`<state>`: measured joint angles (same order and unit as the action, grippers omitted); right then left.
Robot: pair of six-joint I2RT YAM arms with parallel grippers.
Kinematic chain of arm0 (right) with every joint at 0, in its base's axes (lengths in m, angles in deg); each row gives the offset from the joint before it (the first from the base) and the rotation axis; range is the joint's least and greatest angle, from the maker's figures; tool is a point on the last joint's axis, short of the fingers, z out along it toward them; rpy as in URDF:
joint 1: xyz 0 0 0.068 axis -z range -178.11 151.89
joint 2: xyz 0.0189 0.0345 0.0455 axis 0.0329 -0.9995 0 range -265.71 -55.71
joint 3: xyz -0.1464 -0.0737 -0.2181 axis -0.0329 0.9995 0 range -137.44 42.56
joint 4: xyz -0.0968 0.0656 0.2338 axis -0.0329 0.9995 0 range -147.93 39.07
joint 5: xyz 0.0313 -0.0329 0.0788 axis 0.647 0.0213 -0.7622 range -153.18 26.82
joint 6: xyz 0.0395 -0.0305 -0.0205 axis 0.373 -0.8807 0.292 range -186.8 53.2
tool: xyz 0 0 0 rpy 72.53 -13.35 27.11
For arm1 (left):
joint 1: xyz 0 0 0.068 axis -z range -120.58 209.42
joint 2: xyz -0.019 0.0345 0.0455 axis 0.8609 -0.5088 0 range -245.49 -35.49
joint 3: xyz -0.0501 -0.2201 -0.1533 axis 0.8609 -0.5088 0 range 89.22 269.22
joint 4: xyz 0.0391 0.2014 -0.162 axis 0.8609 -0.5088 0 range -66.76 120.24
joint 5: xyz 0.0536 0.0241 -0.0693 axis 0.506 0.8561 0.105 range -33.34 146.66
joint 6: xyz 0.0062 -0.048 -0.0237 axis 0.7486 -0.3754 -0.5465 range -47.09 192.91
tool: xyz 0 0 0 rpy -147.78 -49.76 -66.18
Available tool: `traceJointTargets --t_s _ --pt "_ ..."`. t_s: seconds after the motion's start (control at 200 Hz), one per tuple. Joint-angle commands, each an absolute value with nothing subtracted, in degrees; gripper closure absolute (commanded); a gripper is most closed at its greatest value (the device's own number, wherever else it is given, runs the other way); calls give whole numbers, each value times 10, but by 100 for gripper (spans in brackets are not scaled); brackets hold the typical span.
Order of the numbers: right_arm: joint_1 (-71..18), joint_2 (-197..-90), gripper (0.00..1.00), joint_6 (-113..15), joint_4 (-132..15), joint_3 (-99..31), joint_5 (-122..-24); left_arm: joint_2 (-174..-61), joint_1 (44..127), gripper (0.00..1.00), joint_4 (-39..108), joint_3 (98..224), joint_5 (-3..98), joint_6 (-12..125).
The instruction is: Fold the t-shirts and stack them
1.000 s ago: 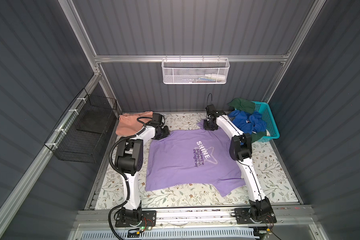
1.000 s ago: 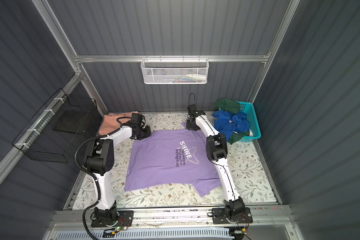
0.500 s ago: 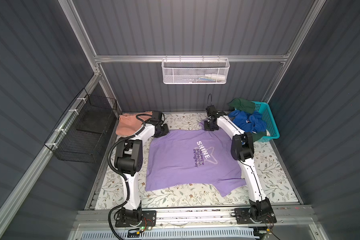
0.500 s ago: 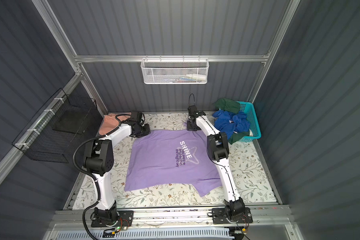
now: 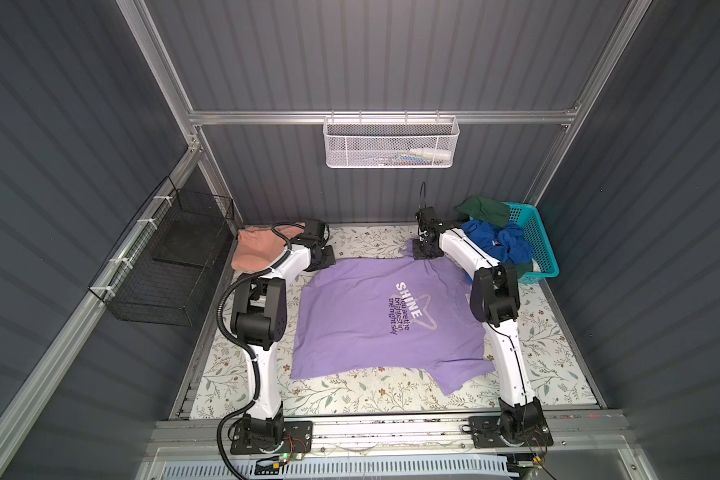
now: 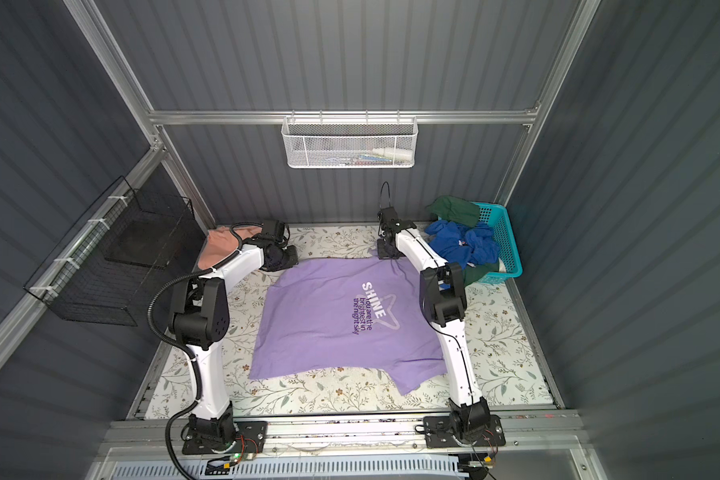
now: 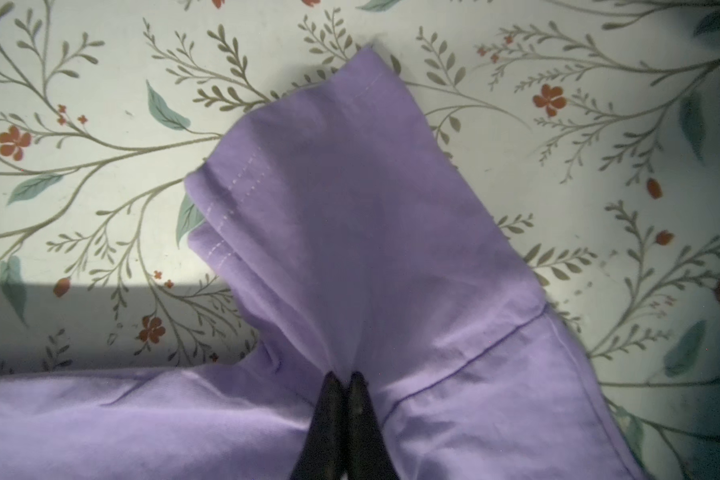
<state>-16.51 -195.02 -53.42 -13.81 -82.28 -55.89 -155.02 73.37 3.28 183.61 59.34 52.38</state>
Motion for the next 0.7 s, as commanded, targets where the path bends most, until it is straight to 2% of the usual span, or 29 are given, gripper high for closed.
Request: traceJointTargets --t_s 0.0,0.33,0.54,0.695 --pt "-162 -1909 100 -539 -161 -784 -551 -1545 737 100 23 1831 622 551" --pt "-163 -1866 100 -523 -185 -700 -559 -1579 737 100 37 1886 662 598" --pt "-163 -1868 100 -514 -186 -696 -562 -1608 737 100 37 1930 670 614" --pt "-162 -1872 100 -519 -185 -708 -557 -1611 744 100 39 1918 692 624"
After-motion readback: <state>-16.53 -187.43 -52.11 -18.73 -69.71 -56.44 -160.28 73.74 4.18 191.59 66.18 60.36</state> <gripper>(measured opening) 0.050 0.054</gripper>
